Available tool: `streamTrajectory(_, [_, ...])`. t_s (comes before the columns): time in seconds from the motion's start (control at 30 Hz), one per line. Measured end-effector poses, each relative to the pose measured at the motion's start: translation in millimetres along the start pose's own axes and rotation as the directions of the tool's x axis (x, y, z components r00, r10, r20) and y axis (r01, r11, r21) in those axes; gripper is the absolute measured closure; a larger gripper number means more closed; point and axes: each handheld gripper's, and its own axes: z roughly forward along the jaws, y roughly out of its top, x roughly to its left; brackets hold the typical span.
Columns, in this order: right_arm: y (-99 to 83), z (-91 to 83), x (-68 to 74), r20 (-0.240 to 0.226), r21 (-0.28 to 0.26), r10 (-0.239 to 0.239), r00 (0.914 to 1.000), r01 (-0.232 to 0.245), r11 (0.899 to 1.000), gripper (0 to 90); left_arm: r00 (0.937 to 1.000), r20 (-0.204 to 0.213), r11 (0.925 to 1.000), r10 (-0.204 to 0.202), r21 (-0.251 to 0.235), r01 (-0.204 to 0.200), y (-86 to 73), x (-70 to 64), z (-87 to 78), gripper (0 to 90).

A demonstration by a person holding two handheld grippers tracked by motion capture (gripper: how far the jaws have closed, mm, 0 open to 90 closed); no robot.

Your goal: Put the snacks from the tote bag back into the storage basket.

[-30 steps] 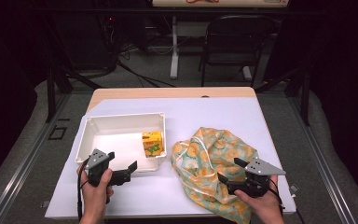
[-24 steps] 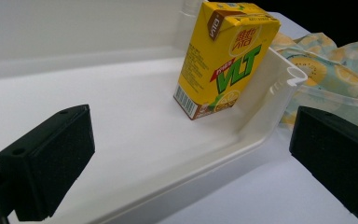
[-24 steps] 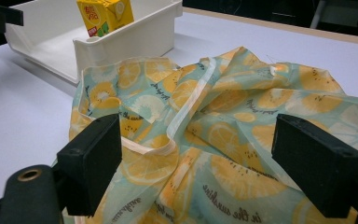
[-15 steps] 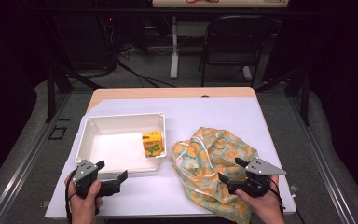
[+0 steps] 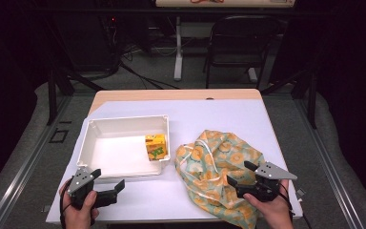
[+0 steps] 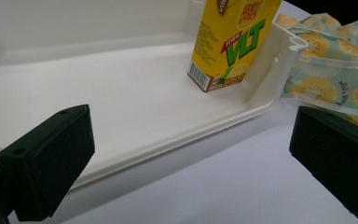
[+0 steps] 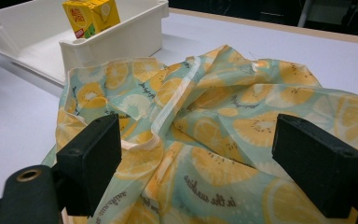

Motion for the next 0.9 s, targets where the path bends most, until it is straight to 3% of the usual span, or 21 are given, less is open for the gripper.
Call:
streamTrajectory(0.27, [-0.4,-10.2,-11.6,0.032,-0.014,0.030,0.9990,-0.030,0.999,14.6,0.9999,-0.013,1.0000,-0.006,0.000,0.006,-2.3,8.6,-4.6,0.1])
streamTrajectory(0.67, [-11.7,-26.9,-27.1,0.080,0.012,0.056,0.9952,-0.057,0.998,14.5,0.9999,-0.013,0.9999,-0.010,0.000,0.010,-4.5,12.0,-4.6,0.1])
streamTrajectory(0.9, [-13.4,-29.1,-35.1,0.099,-0.004,0.087,0.9913,-0.087,0.996,14.5,0.9998,-0.013,0.9999,-0.015,0.006,0.015,-7.1,12.8,-1.8,0.1])
